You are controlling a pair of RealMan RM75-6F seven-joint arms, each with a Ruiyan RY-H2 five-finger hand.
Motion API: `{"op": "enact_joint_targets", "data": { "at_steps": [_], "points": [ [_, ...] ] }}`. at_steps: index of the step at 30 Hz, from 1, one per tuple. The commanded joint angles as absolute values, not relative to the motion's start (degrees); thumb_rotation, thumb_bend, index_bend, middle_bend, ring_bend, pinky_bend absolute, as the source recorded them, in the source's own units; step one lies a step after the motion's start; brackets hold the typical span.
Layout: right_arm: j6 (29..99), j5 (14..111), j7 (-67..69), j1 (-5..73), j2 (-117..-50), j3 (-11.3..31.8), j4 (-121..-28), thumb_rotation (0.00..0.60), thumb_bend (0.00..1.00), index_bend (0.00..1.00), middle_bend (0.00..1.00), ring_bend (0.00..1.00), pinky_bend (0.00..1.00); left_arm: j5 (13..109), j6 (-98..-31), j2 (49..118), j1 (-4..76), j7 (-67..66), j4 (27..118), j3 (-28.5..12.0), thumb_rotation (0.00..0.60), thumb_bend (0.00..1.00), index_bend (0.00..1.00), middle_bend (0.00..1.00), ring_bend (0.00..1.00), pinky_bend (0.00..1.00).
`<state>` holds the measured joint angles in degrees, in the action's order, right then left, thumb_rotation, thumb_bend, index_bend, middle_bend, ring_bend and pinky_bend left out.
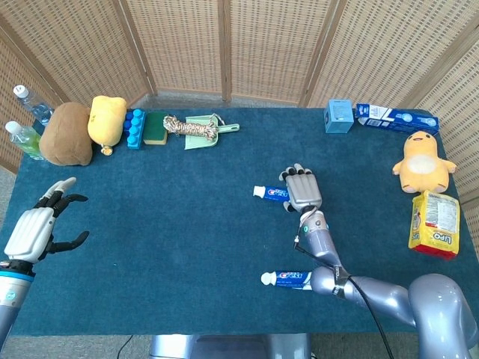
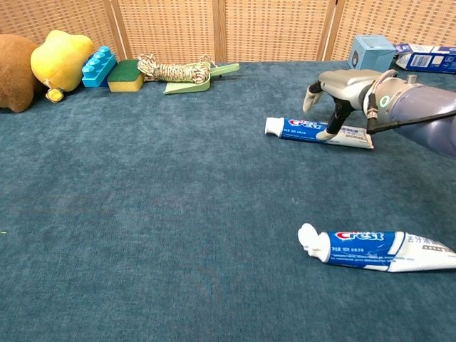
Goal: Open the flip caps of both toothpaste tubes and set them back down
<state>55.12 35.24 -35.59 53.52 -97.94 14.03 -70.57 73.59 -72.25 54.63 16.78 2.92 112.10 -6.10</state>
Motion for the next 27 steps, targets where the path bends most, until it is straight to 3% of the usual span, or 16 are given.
{"op": "enact_joint_targets", "data": {
  "at_steps": [1, 16, 27],
  "points": [
    [55.53, 35.98, -35.82, 53.28, -98.09, 13.7, -70.72, 0.599, 0.28, 0.29, 0.21, 0.09, 0.21, 73.61, -72.23, 54.6, 16.69, 3.1, 112.06, -6.11, 0.6, 0.24, 0.25, 0.07, 0.01, 0.16],
    [54.16, 36.34, -36.73, 53.36, -100.08, 14.54, -63.59, 0.6, 0.29, 0.32, 0.22, 0.1, 0.21, 74.22, -72.17, 54.16, 15.98, 4.51, 111.91, -6.02, 0.6, 0.24, 0.25, 0.06, 0.0, 0.16],
    [53.33, 35.76, -37.58, 53.12, -99.77, 15.05, -66.16, 0.6, 0.3, 0.34, 0.22, 0.12, 0.21, 74.85, -71.96, 53.93, 15.61, 5.58, 111.71, -5.82, 0.6, 0.24, 0.25, 0.05, 0.0, 0.16]
  ]
}}
